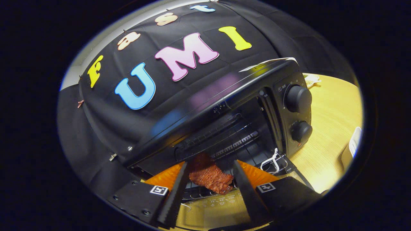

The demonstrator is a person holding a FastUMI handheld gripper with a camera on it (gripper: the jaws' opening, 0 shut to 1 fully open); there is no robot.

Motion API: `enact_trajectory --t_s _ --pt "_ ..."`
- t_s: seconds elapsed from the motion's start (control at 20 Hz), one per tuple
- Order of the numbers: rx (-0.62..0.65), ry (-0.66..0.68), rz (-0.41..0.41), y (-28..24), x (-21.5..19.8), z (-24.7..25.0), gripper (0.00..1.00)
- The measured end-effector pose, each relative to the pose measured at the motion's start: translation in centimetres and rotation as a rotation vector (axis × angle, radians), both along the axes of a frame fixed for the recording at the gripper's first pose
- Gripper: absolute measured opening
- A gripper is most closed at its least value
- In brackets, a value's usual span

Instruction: Open the toaster oven, put the food inside, and close the toaster oven door.

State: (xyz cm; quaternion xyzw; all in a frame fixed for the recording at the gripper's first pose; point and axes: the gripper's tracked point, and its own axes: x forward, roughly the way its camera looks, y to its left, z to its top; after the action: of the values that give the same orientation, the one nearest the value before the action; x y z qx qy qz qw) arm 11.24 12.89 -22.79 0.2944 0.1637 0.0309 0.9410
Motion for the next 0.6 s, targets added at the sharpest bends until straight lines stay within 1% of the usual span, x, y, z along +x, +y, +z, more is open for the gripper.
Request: enact_trajectory --t_s 0.1,0.25,0.45,0.6 --pt "-0.041 0.003 0.018 -0.1 -1.2 0.1 0.97" --pt "-0.129 0.002 0.059 0.0 -3.7 1.2 0.98" --pt "-0.271 -0.025 0.136 0.2 -7.1 4.0 0.98" --pt "-0.35 -0.011 0.177 0.2 -10.0 4.3 0.98"
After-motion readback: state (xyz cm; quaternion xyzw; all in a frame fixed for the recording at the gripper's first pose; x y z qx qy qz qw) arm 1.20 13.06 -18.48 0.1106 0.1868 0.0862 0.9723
